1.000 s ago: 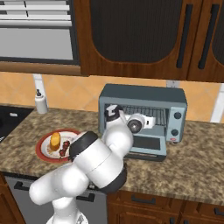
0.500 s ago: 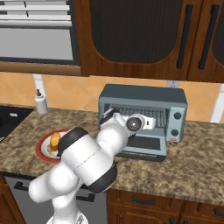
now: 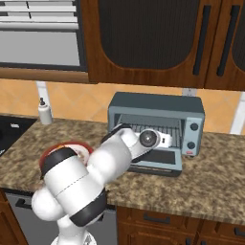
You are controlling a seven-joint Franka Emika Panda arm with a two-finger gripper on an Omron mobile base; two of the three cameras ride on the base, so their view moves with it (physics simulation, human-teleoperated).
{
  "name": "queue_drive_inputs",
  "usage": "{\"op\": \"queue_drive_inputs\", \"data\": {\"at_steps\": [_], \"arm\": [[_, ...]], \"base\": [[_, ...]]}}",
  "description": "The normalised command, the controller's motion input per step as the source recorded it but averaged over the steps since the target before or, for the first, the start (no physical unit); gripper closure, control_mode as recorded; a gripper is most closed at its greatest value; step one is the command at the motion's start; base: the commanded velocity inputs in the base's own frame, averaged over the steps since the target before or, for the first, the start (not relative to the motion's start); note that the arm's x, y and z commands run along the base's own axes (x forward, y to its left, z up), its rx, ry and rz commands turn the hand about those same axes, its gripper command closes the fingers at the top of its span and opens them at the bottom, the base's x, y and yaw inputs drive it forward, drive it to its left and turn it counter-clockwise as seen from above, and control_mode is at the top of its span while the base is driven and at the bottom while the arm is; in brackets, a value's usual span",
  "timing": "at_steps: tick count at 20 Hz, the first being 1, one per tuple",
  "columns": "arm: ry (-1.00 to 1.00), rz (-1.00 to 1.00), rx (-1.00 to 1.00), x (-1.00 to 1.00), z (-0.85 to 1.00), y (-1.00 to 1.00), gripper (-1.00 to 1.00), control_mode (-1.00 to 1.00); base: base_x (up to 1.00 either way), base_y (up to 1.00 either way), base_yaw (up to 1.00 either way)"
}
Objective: Pick up the kebab skewer and baguette bread, and place them inside the toaster oven. Close the toaster oven door and start by setting the timer.
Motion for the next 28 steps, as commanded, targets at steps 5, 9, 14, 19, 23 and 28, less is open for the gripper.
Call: {"op": "queue_drive_inputs", "data": {"at_steps": [5,9,14,19,23,28], "arm": [[0.13,0.00,0.00,-0.78,-0.84,-0.07,-1.00,-1.00],[0.19,0.00,0.00,-0.53,-0.64,-0.01,-1.00,-1.00],[0.27,0.00,0.00,-0.51,-0.64,-0.01,-1.00,-1.00],[0.32,0.00,0.00,-0.51,-0.54,0.00,-1.00,-1.00],[0.10,-0.01,0.00,-0.38,0.05,0.03,-1.00,-1.00],[0.01,-0.02,0.00,-0.67,0.45,0.56,-1.00,-1.00]], "base": [[0.00,0.00,0.00],[0.00,0.00,0.00],[0.00,0.00,0.00],[0.00,0.00,0.00],[0.00,0.00,0.00],[0.00,0.00,0.00]]}}
